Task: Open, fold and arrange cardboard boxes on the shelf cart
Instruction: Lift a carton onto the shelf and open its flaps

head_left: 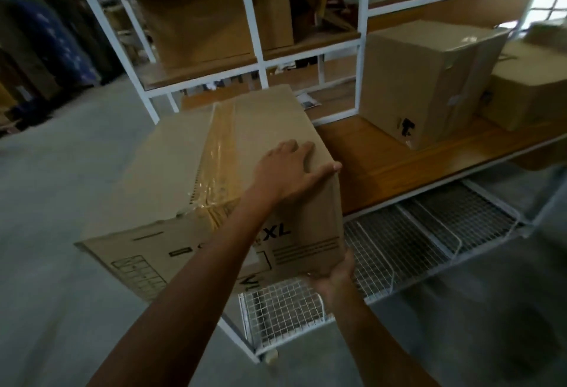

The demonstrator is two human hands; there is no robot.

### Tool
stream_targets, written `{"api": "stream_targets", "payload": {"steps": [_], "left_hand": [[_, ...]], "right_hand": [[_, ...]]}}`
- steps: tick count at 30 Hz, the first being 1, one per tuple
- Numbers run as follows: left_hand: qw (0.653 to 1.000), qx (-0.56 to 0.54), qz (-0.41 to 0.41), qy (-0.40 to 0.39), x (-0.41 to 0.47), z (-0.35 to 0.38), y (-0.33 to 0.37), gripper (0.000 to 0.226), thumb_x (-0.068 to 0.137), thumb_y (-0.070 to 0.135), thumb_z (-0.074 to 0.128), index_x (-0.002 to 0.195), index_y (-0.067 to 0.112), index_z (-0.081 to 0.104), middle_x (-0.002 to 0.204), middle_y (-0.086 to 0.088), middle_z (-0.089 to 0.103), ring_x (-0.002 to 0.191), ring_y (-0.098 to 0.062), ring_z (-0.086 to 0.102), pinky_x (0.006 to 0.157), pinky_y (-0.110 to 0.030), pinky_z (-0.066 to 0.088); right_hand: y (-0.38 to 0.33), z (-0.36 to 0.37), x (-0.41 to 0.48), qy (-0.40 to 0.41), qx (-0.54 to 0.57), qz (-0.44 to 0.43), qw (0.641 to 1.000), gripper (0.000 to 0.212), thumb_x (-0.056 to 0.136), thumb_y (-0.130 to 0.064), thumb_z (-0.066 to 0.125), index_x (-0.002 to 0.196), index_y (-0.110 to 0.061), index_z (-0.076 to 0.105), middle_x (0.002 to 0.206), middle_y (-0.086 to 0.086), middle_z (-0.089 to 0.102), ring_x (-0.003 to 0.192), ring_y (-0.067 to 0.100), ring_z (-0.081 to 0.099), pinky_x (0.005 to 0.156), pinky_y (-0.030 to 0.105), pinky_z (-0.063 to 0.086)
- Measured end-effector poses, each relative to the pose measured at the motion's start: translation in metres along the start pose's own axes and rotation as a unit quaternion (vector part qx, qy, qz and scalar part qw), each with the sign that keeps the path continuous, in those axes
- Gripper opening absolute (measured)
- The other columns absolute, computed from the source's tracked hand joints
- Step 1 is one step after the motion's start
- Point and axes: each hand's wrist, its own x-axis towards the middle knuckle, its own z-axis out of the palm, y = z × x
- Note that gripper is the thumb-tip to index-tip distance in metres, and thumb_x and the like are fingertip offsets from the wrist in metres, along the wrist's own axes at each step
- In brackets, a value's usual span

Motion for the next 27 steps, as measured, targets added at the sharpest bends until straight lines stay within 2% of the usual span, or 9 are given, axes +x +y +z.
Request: {"api": "stream_targets", "payload": {"steps": [2,4,10,14,16,20,22,25,27], "left_hand": [[1.000,-0.022,-0.004,0.009,-0.006,-0.018,0.000,0.095,0.081,0.087,0.021,0.149,0.022,0.036,0.151,-0.013,0.041,0.132,-0.031,0.044,0.107,-0.047,0.035],[0.998,-0.058,-0.016,0.029,-0.009,-0.038,0.002,0.095,0.082,0.087,0.021,0.146,0.020,0.041,0.146,-0.012,0.048,0.127,-0.030,0.048,0.105,-0.047,0.039],[0.985,-0.115,-0.047,0.120,-0.021,-0.098,0.011,0.094,0.082,0.086,0.023,0.139,0.016,0.049,0.140,-0.011,0.054,0.121,-0.027,0.053,0.086,-0.035,0.033],[0.970,-0.149,-0.071,0.177,-0.031,-0.126,0.016,0.096,0.078,0.090,0.022,0.136,0.020,0.053,0.135,-0.011,0.057,0.116,-0.029,0.055,0.087,-0.036,0.035],[0.958,-0.189,-0.083,0.200,-0.035,-0.140,0.015,0.101,0.072,0.095,0.015,0.129,0.025,0.060,0.124,-0.007,0.064,0.108,-0.027,0.059,0.090,-0.042,0.044],[0.899,-0.331,-0.102,0.268,-0.049,-0.162,0.010,0.073,0.089,0.077,0.029,0.126,0.024,0.061,0.101,0.005,0.063,0.096,-0.018,0.058,0.087,-0.037,0.044],[0.856,-0.412,-0.117,0.288,-0.055,-0.162,0.002,0.063,0.093,0.070,0.034,0.129,0.024,0.058,0.108,0.004,0.061,0.101,-0.017,0.055,0.093,-0.041,0.043],[0.800,-0.510,-0.144,0.280,-0.065,-0.148,-0.013,0.066,0.086,0.074,0.037,0.130,0.029,0.057,0.125,-0.002,0.063,0.113,-0.023,0.059,0.103,-0.051,0.044],[0.769,-0.554,-0.169,0.270,-0.070,-0.125,-0.027,0.064,0.081,0.075,0.039,0.122,0.032,0.061,0.119,-0.001,0.068,0.111,-0.023,0.063,0.101,-0.053,0.046]], "right_hand": [[-0.004,0.011,-0.019,-0.015,-0.009,-0.033,0.999,0.055,0.093,-0.055,0.041,0.114,-0.012,0.069,0.112,0.027,0.064,0.104,0.043,0.059,0.090,0.060,0.047],[-0.013,0.025,-0.038,-0.045,-0.028,-0.059,0.997,0.038,0.086,-0.046,0.059,0.100,-0.012,0.069,0.097,0.018,0.060,0.083,0.033,0.056,0.075,0.039,0.040],[-0.059,0.069,-0.079,-0.063,-0.056,-0.131,0.988,0.043,0.096,-0.042,0.046,0.116,-0.010,0.066,0.104,0.016,0.070,0.094,0.034,0.066,0.076,0.041,0.053],[-0.092,0.103,-0.117,-0.060,-0.155,-0.201,0.965,0.017,0.078,-0.033,0.056,0.082,-0.019,0.065,0.085,0.009,0.059,0.077,0.028,0.057,0.077,0.042,0.044],[-0.110,0.121,-0.128,-0.064,-0.185,-0.235,0.952,0.017,0.083,-0.031,0.055,0.069,-0.024,0.060,0.078,0.004,0.055,0.068,0.024,0.055,0.070,0.037,0.047],[-0.138,0.164,-0.157,-0.055,-0.250,-0.293,0.921,0.022,0.088,-0.032,0.056,0.069,-0.022,0.054,0.067,-0.001,0.055,0.047,0.013,0.053,0.044,0.023,0.043],[-0.147,0.184,-0.173,-0.045,-0.275,-0.312,0.908,0.020,0.086,-0.035,0.061,0.084,-0.016,0.060,0.071,0.002,0.060,0.044,0.012,0.056,0.040,0.021,0.042],[-0.152,0.203,-0.185,-0.041,-0.307,-0.331,0.891,0.044,0.084,-0.043,0.064,0.114,-0.012,0.063,0.090,0.008,0.071,0.066,0.019,0.067,0.046,0.024,0.048],[-0.148,0.204,-0.186,-0.044,-0.325,-0.340,0.881,0.037,0.086,-0.043,0.063,0.111,-0.016,0.063,0.097,0.010,0.072,0.082,0.022,0.069,0.058,0.029,0.053]]}}
